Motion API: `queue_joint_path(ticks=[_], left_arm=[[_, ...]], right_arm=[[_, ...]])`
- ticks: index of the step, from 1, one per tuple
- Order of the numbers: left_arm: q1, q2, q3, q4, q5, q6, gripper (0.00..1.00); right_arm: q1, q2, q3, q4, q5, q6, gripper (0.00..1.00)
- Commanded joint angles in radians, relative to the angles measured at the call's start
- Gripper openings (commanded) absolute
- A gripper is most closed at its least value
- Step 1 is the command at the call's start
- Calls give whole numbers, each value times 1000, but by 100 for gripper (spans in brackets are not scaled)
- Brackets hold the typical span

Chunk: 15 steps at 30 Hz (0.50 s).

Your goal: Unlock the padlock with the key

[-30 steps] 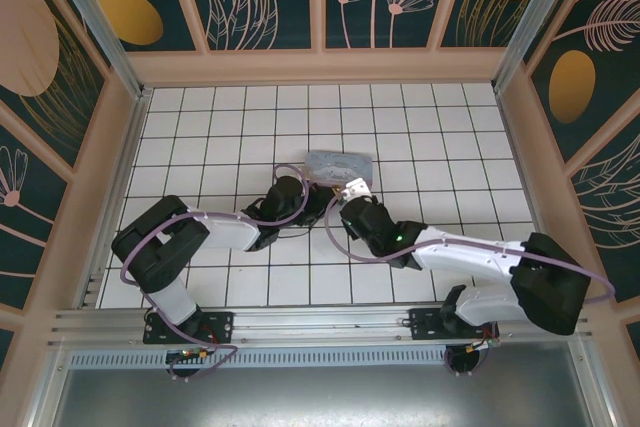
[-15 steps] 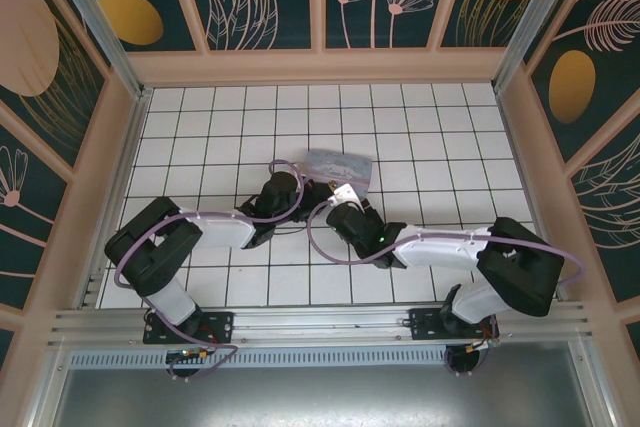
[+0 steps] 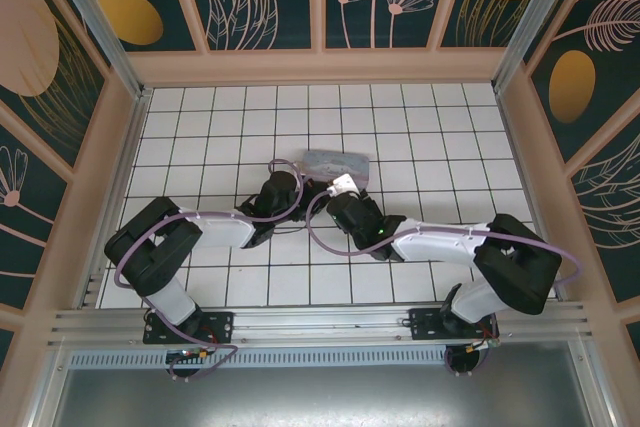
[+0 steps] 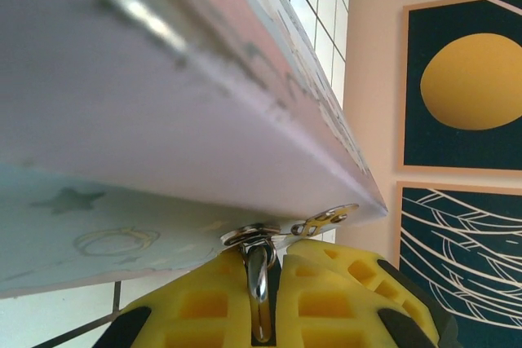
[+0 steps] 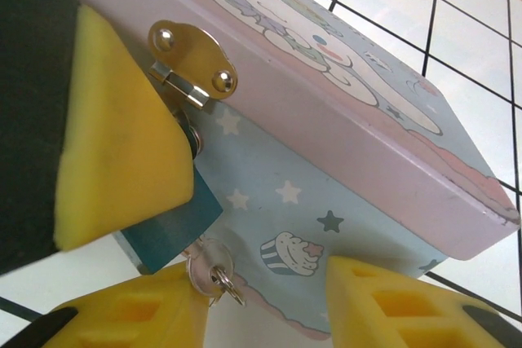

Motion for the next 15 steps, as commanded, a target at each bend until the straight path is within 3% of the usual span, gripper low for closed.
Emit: queue_joint_path(ticks=[1,3,15], left_arm=[[0,-40,-1,36,29,20,0],[0,-38,-1,39,31,18,0],[0,-25,-13,48,36,17,0]], right_arm=[[-40,20,25,30,16,-15,40],[-48,22,29,34,8,-16,38],[-89,0,65,36,-154,-20,0]])
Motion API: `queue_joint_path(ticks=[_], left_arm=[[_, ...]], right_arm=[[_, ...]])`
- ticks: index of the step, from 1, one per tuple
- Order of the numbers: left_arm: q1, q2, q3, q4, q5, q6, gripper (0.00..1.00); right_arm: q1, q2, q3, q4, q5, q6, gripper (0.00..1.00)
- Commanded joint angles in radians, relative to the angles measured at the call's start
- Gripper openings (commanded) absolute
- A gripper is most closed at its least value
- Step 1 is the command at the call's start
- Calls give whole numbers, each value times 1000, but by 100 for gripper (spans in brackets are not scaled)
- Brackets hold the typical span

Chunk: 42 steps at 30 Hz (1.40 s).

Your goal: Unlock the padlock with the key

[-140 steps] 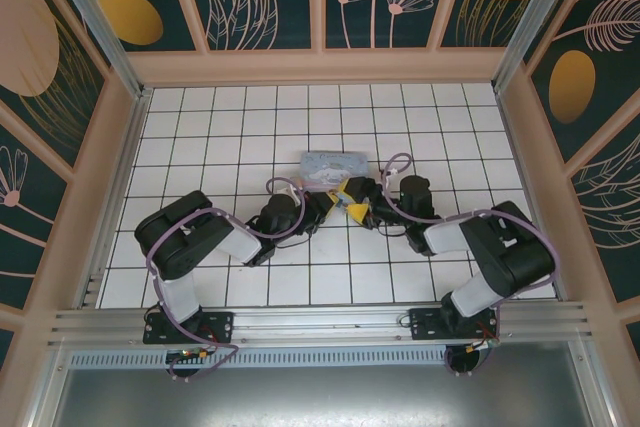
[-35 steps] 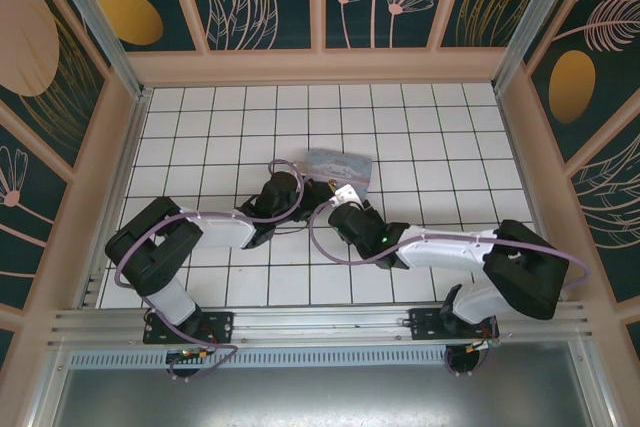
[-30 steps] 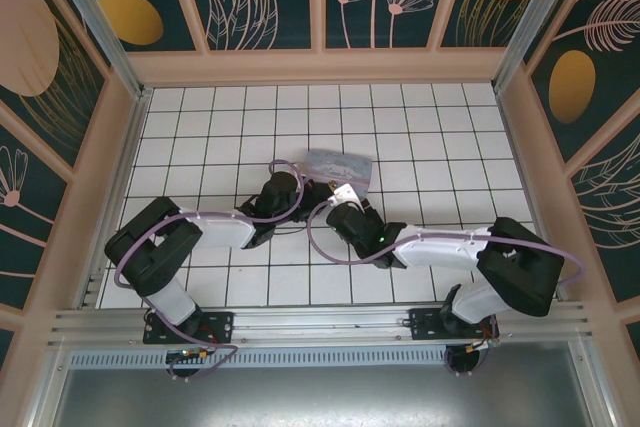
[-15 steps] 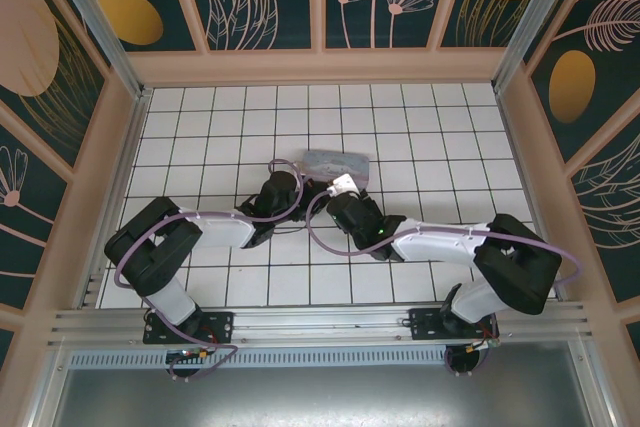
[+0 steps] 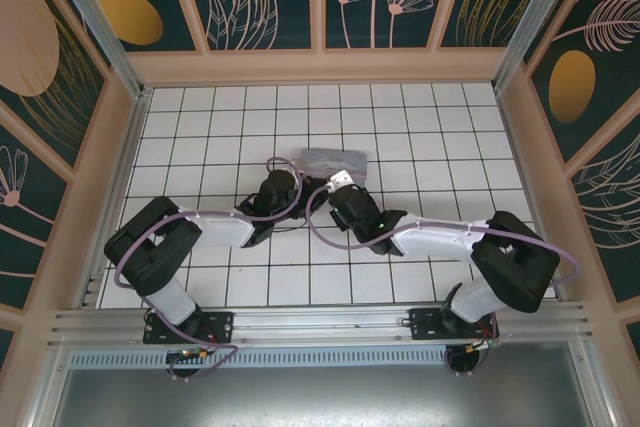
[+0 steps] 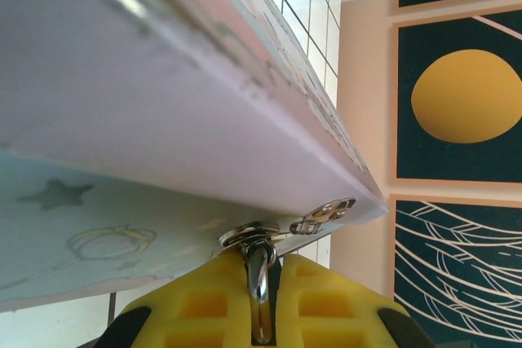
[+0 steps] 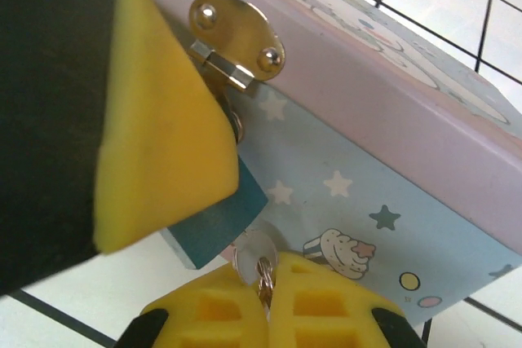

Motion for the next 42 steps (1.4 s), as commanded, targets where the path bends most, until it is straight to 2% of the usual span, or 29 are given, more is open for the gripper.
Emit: queue_joint_path(ticks=[1,6,10,13,16,19,28,42], left_arm=[[-8,-24,-14,27,59,16,0],[-7,-23,-22,30,54,14,0],[-4,-22,-20,25,54,13,0],[-2,-23,-14,11,56,18,0],[1,-24,-9,-2,59,25,0],[4,-27,-4,-14,63,32,0],[9,-37,-2,-33,66,47,0],[10,-34,15,-51,73,57,0]], right_arm=[[-47,-21,40,18,-38,19,0],[-115,-86,8,33,-235,57,0],[-156,-136,-24,34,-308,73,1],[-174,-175,-44,25,-330,77,15],[-178,-210,-62,14,-330,88,30],[-179,-236,-73,-3,-329,95,38],[-173,-258,-87,-38,-301,104,41],[-81,-175,-90,-51,-222,98,46]])
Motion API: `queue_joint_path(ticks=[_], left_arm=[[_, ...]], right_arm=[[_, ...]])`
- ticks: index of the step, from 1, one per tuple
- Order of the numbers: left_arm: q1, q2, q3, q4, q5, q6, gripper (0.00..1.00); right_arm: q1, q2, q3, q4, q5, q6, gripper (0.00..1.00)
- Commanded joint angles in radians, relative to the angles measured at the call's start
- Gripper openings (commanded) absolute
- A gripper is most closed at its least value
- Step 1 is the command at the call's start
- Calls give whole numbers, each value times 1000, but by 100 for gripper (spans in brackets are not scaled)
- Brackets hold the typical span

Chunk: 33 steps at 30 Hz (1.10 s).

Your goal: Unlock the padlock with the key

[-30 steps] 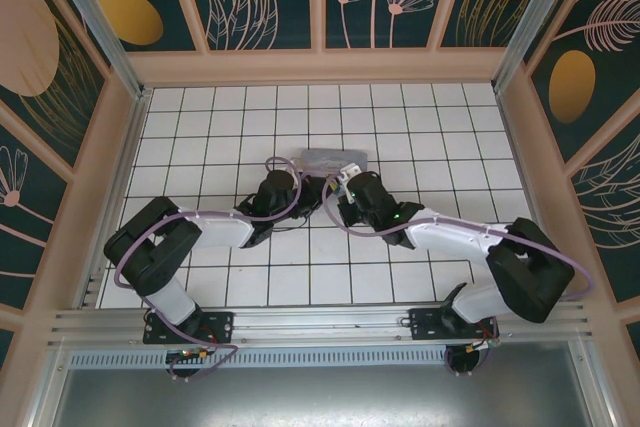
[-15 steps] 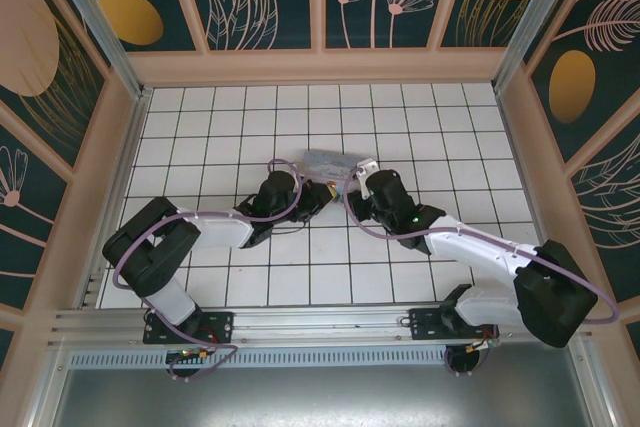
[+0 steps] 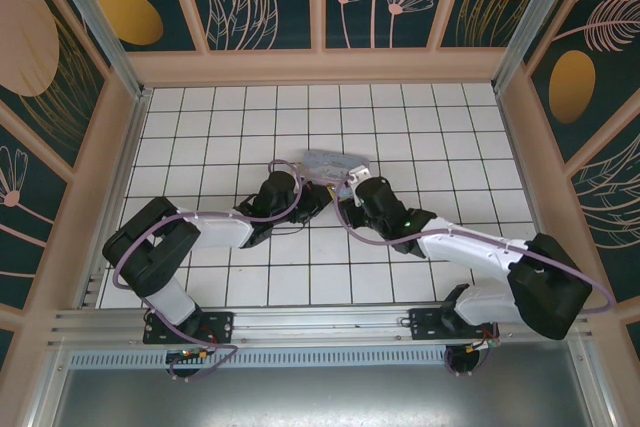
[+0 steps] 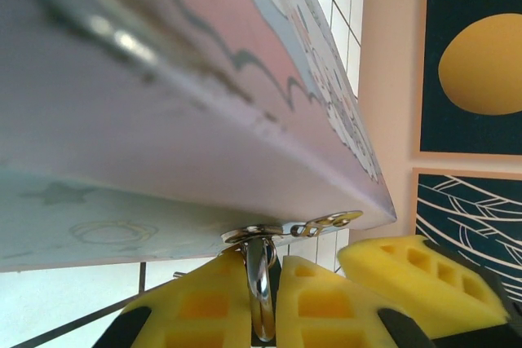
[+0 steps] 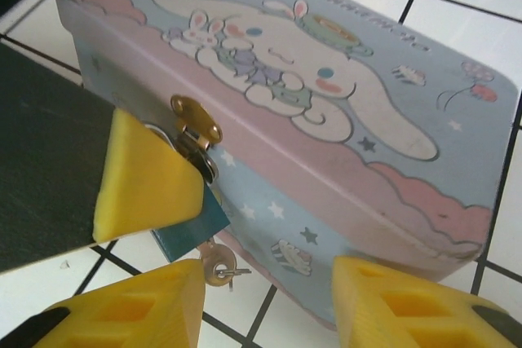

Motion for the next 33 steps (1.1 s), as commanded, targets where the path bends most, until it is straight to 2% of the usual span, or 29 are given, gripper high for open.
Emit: queue_joint_path(ticks=[1,33], left_arm=[[4,-25,24,13,14,23,0],[5,-25,38,7,22,27,0]], right_arm=[[14,26,-13,-14,44,3,46],[67,161,36,17,90,-12,43]])
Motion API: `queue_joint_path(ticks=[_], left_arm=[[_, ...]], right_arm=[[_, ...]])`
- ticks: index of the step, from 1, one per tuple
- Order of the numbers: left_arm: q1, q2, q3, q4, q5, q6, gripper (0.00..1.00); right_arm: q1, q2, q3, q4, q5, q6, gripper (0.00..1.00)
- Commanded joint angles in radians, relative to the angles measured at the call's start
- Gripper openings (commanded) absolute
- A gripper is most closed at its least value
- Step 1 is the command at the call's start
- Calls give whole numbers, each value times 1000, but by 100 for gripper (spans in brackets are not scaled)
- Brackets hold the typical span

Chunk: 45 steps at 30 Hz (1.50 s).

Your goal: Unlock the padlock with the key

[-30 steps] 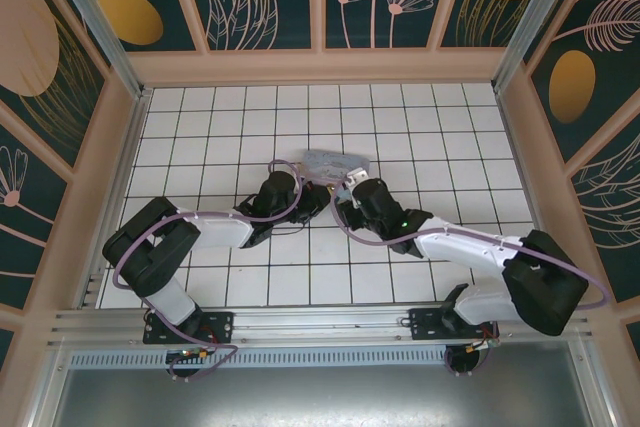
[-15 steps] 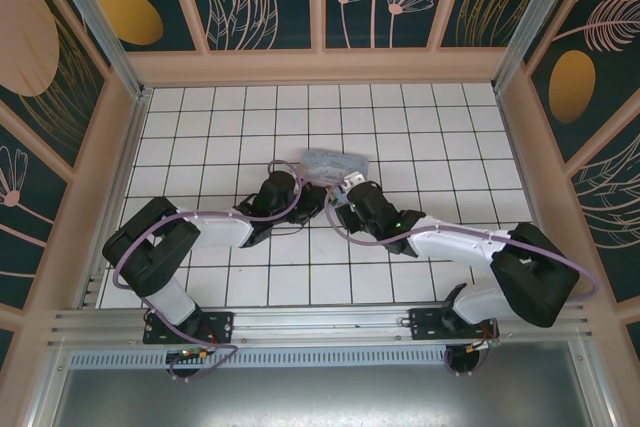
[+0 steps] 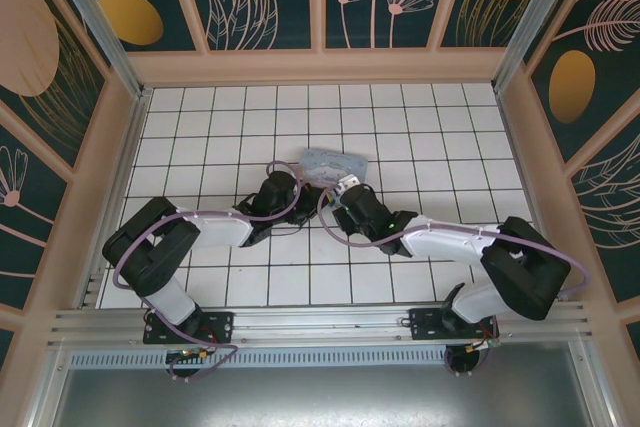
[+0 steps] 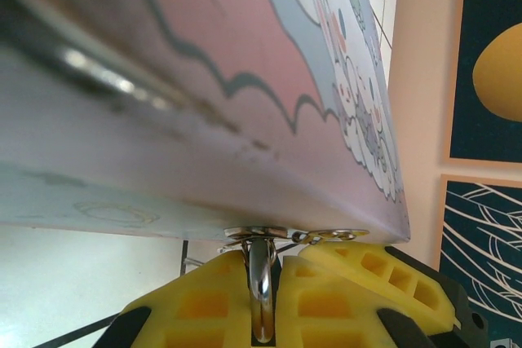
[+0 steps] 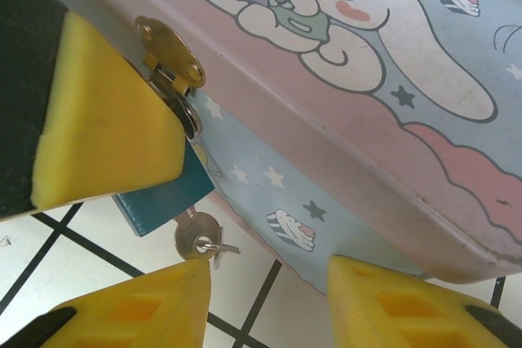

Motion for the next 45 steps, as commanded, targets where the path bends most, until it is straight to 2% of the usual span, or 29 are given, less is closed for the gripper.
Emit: queue_joint_path(ticks=[1,15,27,30,45], left_arm=[[-3,-25,33,75,30,16,0],[-3,-27,28,110,61,-17,0],[-1,-24,26,113,74,-18,0],[-2,-22,26,111,73,-18,0],[-3,-7,49,72,52,-3,0]], right_arm=[[12,24,18,7,5,-9,43],[33,46,-1,66,111,-34,35],[33,114,55,81,108,-59,34],[34,110,60,72,96,-58,37],[37,-116,-43,-9,84,40,38]])
